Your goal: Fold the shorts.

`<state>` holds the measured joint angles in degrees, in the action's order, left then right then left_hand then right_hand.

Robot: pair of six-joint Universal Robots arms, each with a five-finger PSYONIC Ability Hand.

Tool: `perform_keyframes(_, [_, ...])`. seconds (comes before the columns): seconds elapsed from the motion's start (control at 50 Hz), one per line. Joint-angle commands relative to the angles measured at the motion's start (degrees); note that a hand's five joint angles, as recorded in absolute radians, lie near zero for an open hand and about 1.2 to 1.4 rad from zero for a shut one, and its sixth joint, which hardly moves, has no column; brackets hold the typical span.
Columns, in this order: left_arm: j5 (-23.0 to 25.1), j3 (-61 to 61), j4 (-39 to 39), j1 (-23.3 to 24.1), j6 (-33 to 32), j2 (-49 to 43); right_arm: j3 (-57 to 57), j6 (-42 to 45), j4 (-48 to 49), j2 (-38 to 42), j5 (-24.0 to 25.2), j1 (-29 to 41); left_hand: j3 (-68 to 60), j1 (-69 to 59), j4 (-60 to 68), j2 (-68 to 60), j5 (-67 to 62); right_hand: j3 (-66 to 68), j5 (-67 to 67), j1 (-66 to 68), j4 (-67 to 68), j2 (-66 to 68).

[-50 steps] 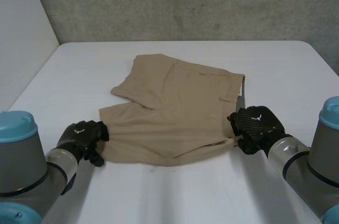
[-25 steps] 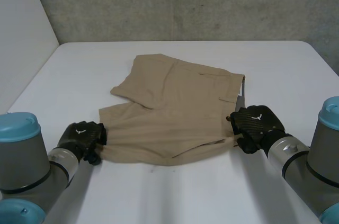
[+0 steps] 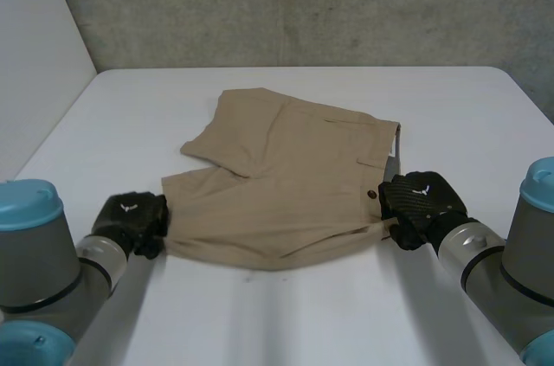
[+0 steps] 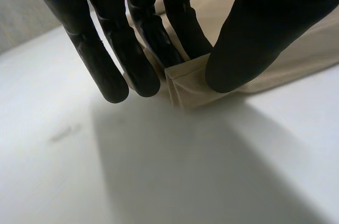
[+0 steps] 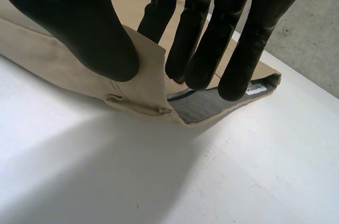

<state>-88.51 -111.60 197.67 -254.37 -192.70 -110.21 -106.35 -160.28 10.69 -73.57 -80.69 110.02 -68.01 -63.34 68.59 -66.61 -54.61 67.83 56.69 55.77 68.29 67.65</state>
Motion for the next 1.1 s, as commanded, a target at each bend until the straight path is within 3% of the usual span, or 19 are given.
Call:
perform_keyframes(0.02, [0.01,-1.60,-0.35,-0.07,0.40,9.21,0.70,0.75,-0.84,-0.26,-0.08,0.37,-11.99,-16.66,11.41,-13.39,-15.39,12.17,13.31,24.23,11.71,12.35])
perform_keyframes(0.12, [0.01,-2.92,-2.37,0.28,0.31,16.42,1.67,2.86,-3.73,-1.23,0.27,0.90,-11.99,-16.66,11.41,-13.39,-15.39,12.17,13.31,24.23,11.71,12.35])
perform_keyframes(0.28, [0.36,-4.15,-11.77,0.63,0.14,24.69,3.34,16.74,-22.89,-5.01,0.98,-1.56,-11.99,-16.66,11.41,-13.39,-15.39,12.17,13.31,24.23,11.71,12.35])
perform_keyframes(0.38, [2.64,-5.64,-17.22,0.72,0.14,27.94,0.28,26.39,-34.65,-8.69,1.06,-5.15,-11.99,-16.66,11.41,-13.39,-15.39,12.17,13.31,24.23,11.71,12.35])
perform_keyframes(0.5, [5.11,-8.10,-18.72,0.54,0.22,29.09,-3.77,33.62,-39.33,-12.74,4.30,-11.74,-11.99,-16.66,11.41,-13.39,-15.39,12.17,13.31,24.23,11.71,12.35])
perform_keyframes(0.62, [5.19,-8.81,-23.28,1.24,0.31,30.23,-5.10,34.24,-43.02,-15.46,8.79,-13.42,-11.99,-16.66,11.41,-13.39,-15.39,12.17,13.31,24.23,11.71,12.35])
perform_keyframes(0.76, [5.54,-4.95,-30.93,3.35,0.31,35.05,-2.73,34.59,-48.30,-24.16,14.77,-18.43,-11.99,-16.66,11.41,-13.39,-15.39,12.17,13.31,24.23,11.71,12.35])
perform_keyframes(0.86, [5.55,-2.84,-29.01,3.44,0.14,33.75,-0.44,34.59,-47.78,-24.43,18.72,-19.75,-11.99,-16.66,11.41,-13.39,-15.39,12.17,13.31,24.23,11.71,12.35])
perform_keyframes(0.94, [5.46,0.41,-23.13,3.53,-0.30,26.47,0.97,32.75,-43.39,-21.19,20.66,-19.76,-11.99,-16.66,11.41,-13.39,-15.39,12.17,13.31,24.23,11.71,12.35])
perform_keyframes(1.02, [5.37,5.59,-18.03,3.71,-0.39,19.17,5.87,25.83,-36.90,-10.75,20.05,-17.92,-11.99,-16.66,11.41,-13.39,-15.39,12.17,13.31,24.23,11.71,12.35])
perform_keyframes(1.1, [5.28,14.20,-14.16,4.06,-0.30,10.12,10.79,18.54,-32.41,-5.20,17.69,-15.72,-11.99,-16.66,11.41,-13.39,-15.39,12.17,13.31,24.23,11.71,12.35])
